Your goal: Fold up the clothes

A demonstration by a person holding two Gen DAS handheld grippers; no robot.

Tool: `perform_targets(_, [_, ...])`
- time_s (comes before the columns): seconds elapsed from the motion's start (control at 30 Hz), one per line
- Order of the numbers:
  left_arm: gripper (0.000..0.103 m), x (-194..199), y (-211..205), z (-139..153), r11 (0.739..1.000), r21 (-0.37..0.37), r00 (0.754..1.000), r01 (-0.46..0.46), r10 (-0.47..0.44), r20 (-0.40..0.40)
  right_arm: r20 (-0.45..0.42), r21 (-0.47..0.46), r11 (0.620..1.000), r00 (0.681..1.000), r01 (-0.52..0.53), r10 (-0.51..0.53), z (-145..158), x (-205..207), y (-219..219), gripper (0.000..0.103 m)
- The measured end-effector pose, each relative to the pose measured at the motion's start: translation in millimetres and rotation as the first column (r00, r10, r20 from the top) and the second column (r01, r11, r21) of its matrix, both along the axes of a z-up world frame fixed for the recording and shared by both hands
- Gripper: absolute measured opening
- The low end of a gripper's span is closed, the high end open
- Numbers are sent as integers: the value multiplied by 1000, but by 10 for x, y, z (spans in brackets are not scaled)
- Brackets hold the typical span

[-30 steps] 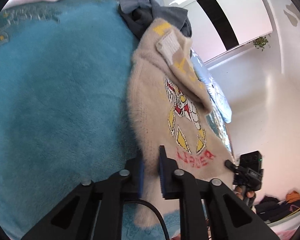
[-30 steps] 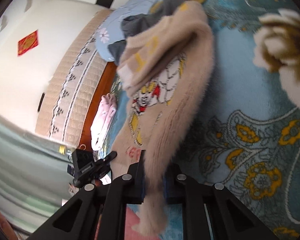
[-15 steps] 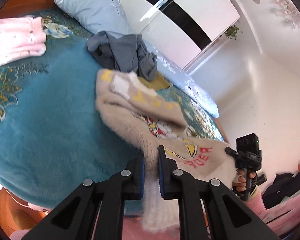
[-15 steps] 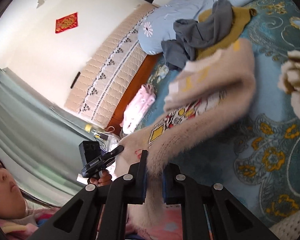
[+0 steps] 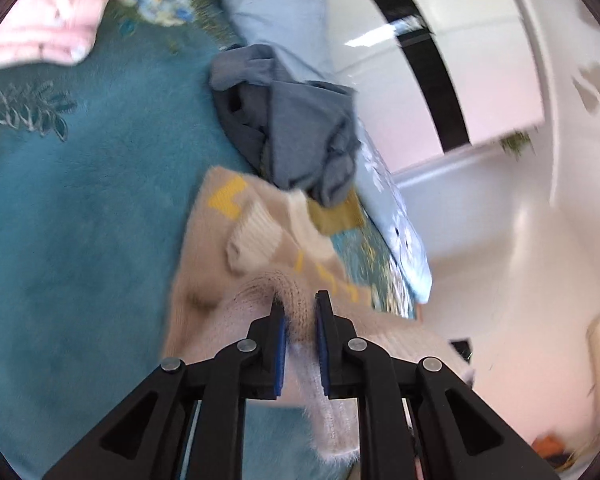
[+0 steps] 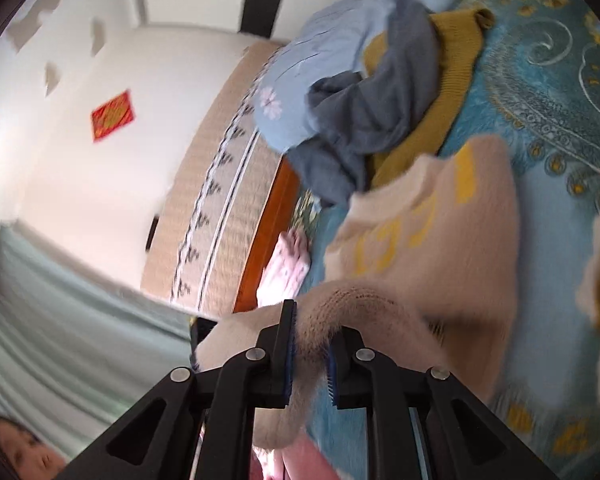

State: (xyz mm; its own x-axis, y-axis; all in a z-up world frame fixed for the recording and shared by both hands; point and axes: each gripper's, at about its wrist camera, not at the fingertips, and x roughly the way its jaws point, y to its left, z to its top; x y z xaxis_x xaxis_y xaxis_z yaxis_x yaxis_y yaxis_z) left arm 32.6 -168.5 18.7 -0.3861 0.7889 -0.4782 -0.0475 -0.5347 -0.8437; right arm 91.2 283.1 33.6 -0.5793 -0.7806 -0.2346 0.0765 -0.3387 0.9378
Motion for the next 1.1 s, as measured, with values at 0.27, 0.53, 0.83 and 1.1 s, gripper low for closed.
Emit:
perform_targets(0.27, [34, -374, 109, -514, 970, 205, 988, -128, 106, 114, 32, -161, 979, 992, 123, -120, -462, -181, 383, 31])
perform_targets(0.53, [37, -251, 41, -574, 959, 218, 984, -178, 171, 52, 21, 4, 986, 986, 167, -167, -374, -161, 383, 45])
perform_targets(0.83, [41, 9, 416, -366, 963, -257, 982, -78, 30, -187, -37, 217, 969, 993, 120, -115, -262, -190, 80, 45])
perform_targets(1.1, [25, 115, 491, -395, 927, -342, 958, -152, 54, -281, -30, 343, 937, 997, 72, -66, -296, -203, -123, 25])
